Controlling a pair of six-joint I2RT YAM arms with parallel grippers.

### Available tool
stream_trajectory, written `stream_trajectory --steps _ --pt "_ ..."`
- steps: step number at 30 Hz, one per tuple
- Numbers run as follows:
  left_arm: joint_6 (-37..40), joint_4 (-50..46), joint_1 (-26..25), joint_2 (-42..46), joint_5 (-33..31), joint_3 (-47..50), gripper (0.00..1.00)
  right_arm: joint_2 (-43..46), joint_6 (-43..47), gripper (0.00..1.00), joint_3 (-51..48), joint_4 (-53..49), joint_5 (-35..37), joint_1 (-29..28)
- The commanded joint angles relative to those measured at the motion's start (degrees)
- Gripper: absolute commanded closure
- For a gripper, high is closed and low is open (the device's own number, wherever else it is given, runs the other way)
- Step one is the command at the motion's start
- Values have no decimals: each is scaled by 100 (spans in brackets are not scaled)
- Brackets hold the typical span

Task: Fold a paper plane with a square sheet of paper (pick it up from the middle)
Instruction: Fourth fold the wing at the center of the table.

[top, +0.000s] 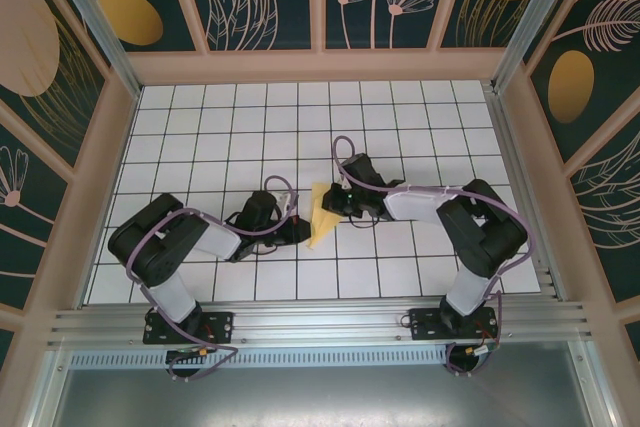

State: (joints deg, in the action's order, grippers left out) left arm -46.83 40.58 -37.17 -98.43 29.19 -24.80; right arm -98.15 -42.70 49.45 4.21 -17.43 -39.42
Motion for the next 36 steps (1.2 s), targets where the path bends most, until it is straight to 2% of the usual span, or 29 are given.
stream_trajectory --steps 1,11,20,21,25,29,32,36 --pt "-97 -225 124 -289 -101 142 100 235 -18 91 -67 129 -12 -7" --pt "-421 -138 205 -575 -8 123 100 -267 -6 92 248 378 -376 -98" --pt "-423 -346 212 -552 -118 55 100 -713 -142 93 307 289 -10 -4" --pt "-408 -357 216 -531 -131 60 99 -745 -148 93 304 291 9 7" --pt "-345 -408 212 -381 -166 79 84 -790 -235 93 263 300 103 22" --pt "-260 -482 217 -260 -171 124 79 -809 -248 93 256 299 100 26" --pt "-165 -577 210 -256 -107 128 81 -810 -256 93 252 283 115 22" --pt "-99 -658 218 -263 -192 129 93 -819 -234 93 258 291 82 22"
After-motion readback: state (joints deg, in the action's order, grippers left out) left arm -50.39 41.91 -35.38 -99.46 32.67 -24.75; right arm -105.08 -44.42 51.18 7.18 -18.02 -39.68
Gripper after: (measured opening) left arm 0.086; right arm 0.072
